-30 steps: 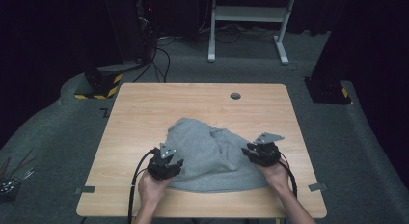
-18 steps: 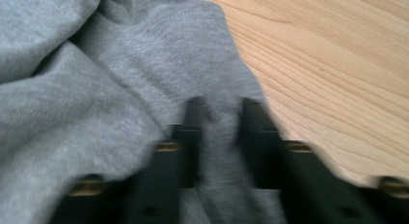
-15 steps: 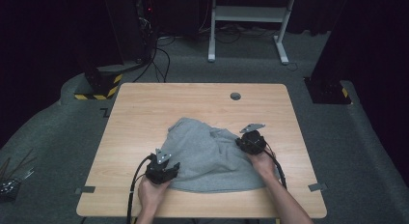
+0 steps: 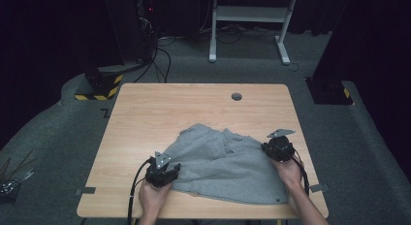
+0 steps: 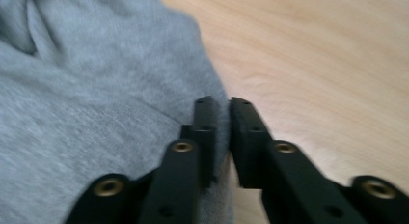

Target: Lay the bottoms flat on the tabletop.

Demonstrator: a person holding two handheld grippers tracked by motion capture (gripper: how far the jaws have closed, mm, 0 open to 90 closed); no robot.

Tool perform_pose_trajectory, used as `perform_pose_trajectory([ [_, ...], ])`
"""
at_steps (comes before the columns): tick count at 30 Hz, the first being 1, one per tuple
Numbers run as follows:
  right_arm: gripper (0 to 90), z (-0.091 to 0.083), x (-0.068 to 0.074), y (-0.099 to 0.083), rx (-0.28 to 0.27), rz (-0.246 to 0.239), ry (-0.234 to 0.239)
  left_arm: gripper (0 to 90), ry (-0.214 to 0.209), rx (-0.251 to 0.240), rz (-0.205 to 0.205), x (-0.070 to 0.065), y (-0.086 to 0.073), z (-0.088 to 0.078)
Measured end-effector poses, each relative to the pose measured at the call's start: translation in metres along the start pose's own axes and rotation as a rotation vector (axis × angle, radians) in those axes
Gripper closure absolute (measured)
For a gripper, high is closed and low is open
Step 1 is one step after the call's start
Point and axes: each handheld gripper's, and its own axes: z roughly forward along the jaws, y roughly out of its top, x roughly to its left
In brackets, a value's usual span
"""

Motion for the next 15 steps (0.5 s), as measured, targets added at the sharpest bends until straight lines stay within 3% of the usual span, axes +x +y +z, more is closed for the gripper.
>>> perform_pose_trajectory([
  [1,65.5,0.001,0.007,0.003,-0.037,-0.017,0.016,48.3,0.001,0.000,-0.001,0.000,0.000,0.000],
  [3,62.4,0.000,0.012,0.009,-0.062,-0.035,0.024,48.1,0.002,-0.002,-0.001,0.000,0.000,0.000],
  [7,55.0,0.010,0.037,0.041,-0.111,-0.073,0.071,46.6,0.001,-0.001,-0.001,0.000,0.000,0.000],
  [9,52.5,0.022,0.047,0.053,-0.099,-0.073,0.080,46.3,0.001,-0.001,0.000,0.000,0.000,0.000],
  [12,49.3,0.049,0.063,0.067,-0.041,-0.118,0.080,45.4,-0.001,-0.001,-0.001,0.000,0.000,0.000],
  [13,49.0,0.062,0.068,0.071,-0.026,-0.120,0.083,45.1,-0.001,-0.001,-0.001,0.000,0.000,0.000],
  [14,49.0,0.062,0.068,0.071,-0.026,-0.120,0.083,45.1,-0.002,-0.001,-0.001,0.000,0.000,0.000],
  [15,48.3,0.072,0.068,0.071,0.003,-0.086,0.099,44.8,-0.002,-0.001,-0.001,0.000,0.000,0.000],
])
